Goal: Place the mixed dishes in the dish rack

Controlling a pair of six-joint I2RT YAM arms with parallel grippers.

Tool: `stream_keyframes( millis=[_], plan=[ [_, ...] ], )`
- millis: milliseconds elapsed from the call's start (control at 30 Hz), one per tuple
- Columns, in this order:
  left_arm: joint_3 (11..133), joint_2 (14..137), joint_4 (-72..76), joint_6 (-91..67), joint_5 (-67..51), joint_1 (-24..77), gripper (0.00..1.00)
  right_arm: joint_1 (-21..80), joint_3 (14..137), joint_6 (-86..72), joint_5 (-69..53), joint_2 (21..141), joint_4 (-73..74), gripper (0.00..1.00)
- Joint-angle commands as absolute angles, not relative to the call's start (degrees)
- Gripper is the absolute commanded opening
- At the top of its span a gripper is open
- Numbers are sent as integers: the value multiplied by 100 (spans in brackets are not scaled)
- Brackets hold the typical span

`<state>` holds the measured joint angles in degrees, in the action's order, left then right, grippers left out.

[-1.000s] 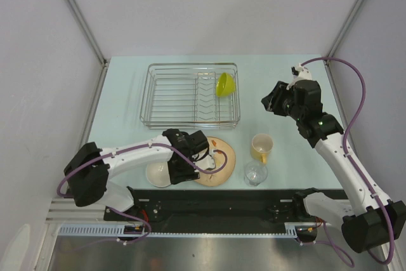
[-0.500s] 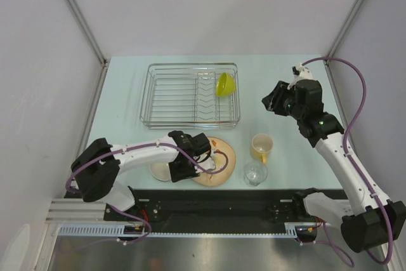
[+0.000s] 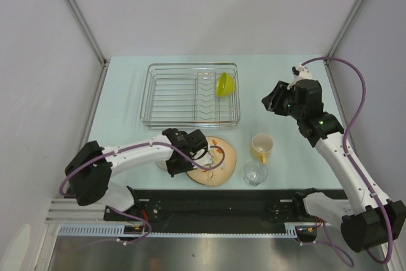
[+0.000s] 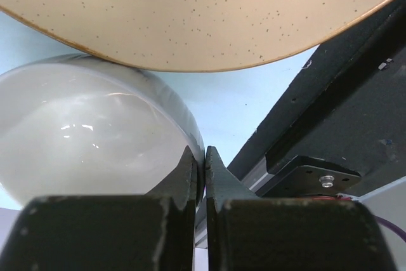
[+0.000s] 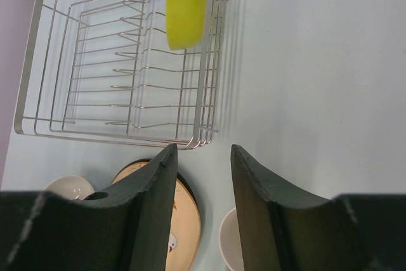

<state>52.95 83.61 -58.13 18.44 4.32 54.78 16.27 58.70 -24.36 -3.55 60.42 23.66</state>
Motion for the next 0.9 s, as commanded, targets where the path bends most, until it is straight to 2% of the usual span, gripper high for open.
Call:
stream_keyframes(
  millis=[0,167,367,533,600,767,867],
  plan=[
    [5800,7999,-6089,1767,641,5327,0,1600,5968,-2373,-422,5959,2197,44],
    [6886,7718,-6600,1810,695,4871,0,1608,5968,-2382,-422,5976,2206,44],
    [9231,7707,-6952,1776,-1122,4089,0,1635,5968,-2426,-413,5985,2223,43],
    [10905,8567,-6680,1285,-2484,3736,0,1862,5968,-2444,-203,5994,2250,43],
    [11442,8893,-6277,698,-3354,3525,0,1942,5968,-2408,-97,5985,2259,42],
    [11504,9991,-4352,-1219,-5330,3199,0,2083,5968,-2364,-9,5959,2303,42],
    [11672,10695,-3650,-2028,-5957,3191,0,2127,5968,-2312,237,5924,2382,43]
  ],
)
